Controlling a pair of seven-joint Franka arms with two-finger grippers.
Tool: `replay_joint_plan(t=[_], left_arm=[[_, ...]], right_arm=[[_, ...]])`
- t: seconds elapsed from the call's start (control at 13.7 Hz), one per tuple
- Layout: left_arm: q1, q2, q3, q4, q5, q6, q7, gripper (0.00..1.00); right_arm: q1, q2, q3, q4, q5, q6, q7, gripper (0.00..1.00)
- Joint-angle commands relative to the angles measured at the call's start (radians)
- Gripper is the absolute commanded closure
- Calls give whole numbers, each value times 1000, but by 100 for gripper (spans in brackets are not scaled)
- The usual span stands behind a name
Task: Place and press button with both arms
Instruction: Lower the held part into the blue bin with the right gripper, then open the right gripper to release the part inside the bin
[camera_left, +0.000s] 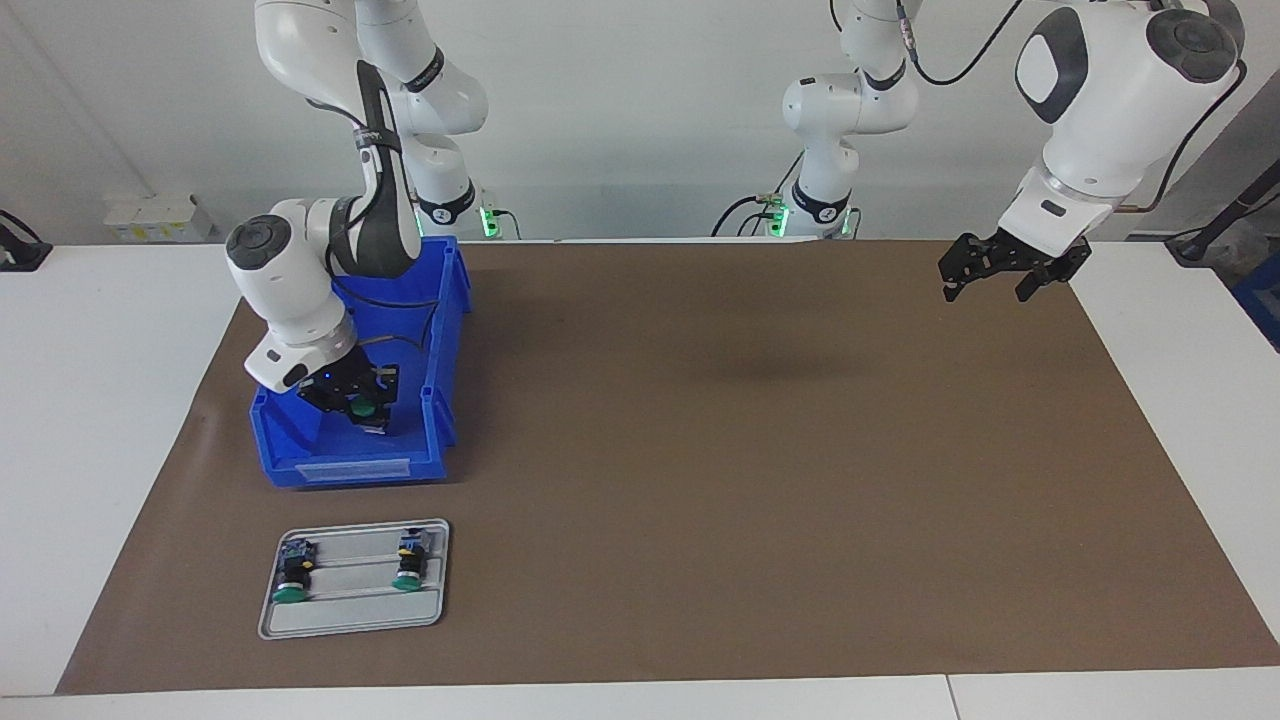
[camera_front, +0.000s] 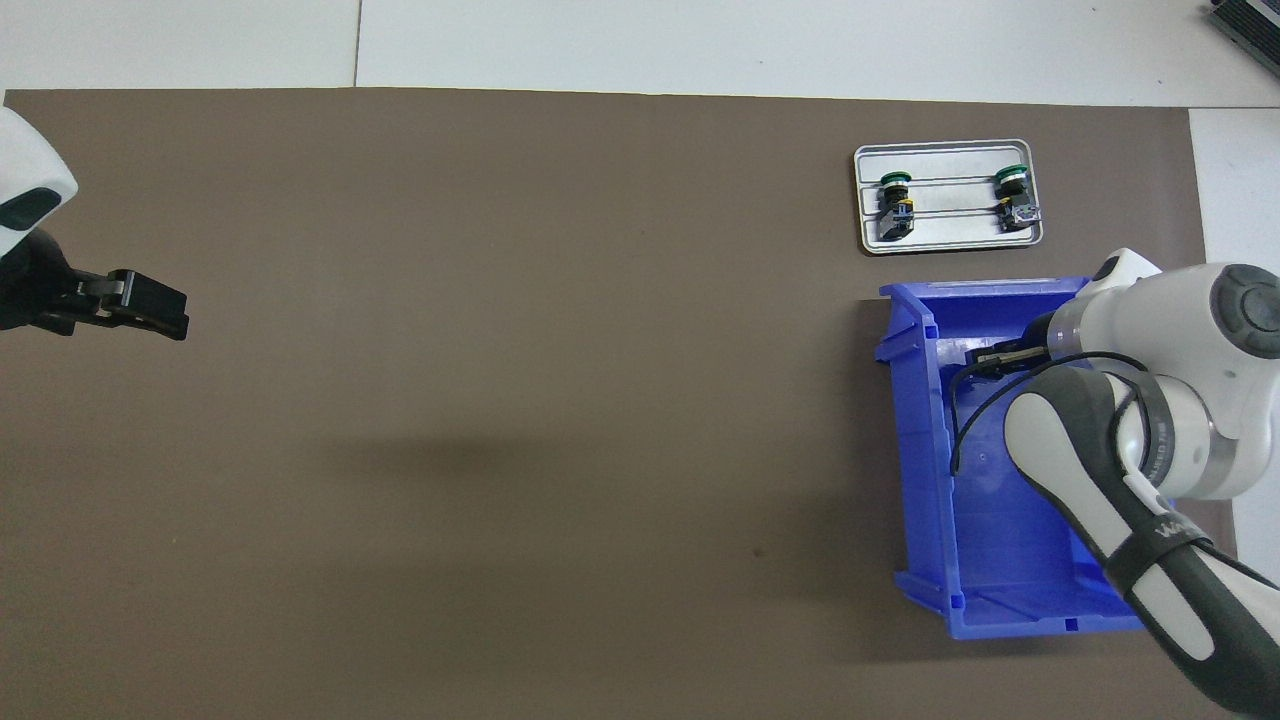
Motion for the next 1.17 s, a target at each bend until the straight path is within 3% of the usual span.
replay_joint_plan(t=[0.0, 0.07, 0.15, 0.37, 0.51, 0.73, 1.1], left_arm=[[12, -33, -3, -41, -10, 21, 11, 0], [10, -33, -3, -41, -9, 23, 11, 0], [10, -33, -3, -41, -9, 23, 11, 0], [12, -33, -3, -41, -10, 23, 11, 0], [12, -33, -3, -41, -9, 21, 11, 0], [10, -33, -3, -41, -10, 21, 11, 0], [10, -33, -3, -41, -9, 23, 11, 0]], right_arm=[[-9, -32, 5, -26, 35, 17, -33, 88], [-9, -31, 5, -17, 35, 16, -32, 51], [-9, -31, 5, -14, 35, 14, -32, 46], [-15, -34, 5, 14, 35, -1, -28, 12], [-13, -55, 3, 43, 36, -20, -18, 6], [-10, -98, 2, 104, 35, -98, 63, 6], [2, -127, 12, 274, 16, -366, 195, 4]])
